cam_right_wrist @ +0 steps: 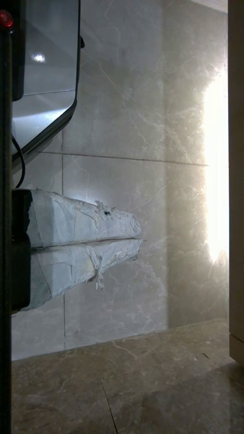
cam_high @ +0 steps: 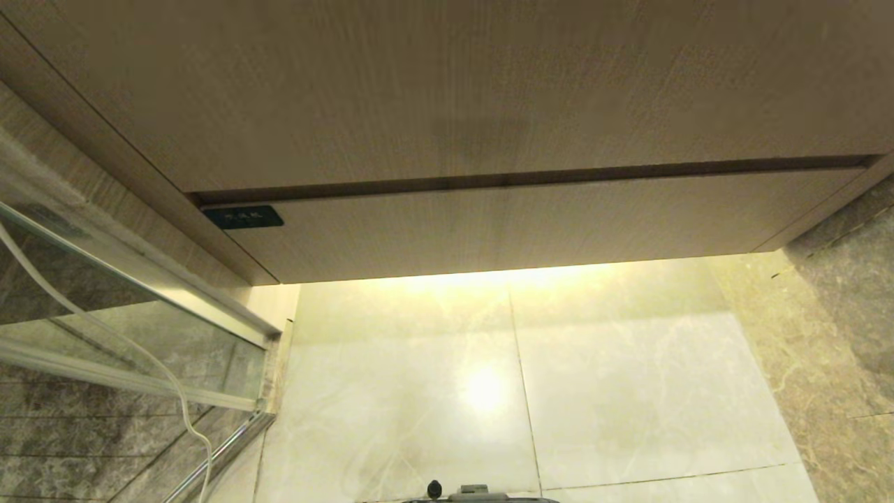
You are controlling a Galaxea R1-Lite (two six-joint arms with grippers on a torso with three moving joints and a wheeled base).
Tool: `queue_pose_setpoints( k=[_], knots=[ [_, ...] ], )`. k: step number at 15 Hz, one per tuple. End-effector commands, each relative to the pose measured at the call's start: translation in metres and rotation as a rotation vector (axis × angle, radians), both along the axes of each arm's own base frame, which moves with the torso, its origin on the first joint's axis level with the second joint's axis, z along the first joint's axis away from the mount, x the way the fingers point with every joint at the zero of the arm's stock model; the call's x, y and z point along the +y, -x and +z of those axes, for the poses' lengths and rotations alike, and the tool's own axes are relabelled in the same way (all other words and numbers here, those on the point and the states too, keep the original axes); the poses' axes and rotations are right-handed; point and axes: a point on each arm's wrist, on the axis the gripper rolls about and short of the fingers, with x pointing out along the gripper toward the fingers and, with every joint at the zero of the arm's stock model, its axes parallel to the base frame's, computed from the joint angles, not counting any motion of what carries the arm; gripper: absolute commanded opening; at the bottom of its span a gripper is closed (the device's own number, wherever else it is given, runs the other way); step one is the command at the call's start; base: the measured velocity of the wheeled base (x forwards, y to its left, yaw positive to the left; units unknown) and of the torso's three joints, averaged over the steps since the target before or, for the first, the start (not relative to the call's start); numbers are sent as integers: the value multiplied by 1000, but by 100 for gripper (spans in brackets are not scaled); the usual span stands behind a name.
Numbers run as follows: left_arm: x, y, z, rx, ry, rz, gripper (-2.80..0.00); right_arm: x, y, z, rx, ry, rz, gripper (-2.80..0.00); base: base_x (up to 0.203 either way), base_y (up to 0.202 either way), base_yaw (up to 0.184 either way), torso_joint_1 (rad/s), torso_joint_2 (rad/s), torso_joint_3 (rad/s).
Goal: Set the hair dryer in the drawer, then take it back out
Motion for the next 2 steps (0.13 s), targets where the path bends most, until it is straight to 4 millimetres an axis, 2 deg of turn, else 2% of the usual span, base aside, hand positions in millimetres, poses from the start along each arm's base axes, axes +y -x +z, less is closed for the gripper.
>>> queue_pose_setpoints(
  k=[1,2],
  knots=[
    [0,0,0,0,1,0,-280,0,0,0,1,0,0,-280,0,0,0,0,0,0],
    [0,0,0,2,1,1,-280,0,0,0,1,0,0,-280,0,0,0,0,0,0]
  ],
)
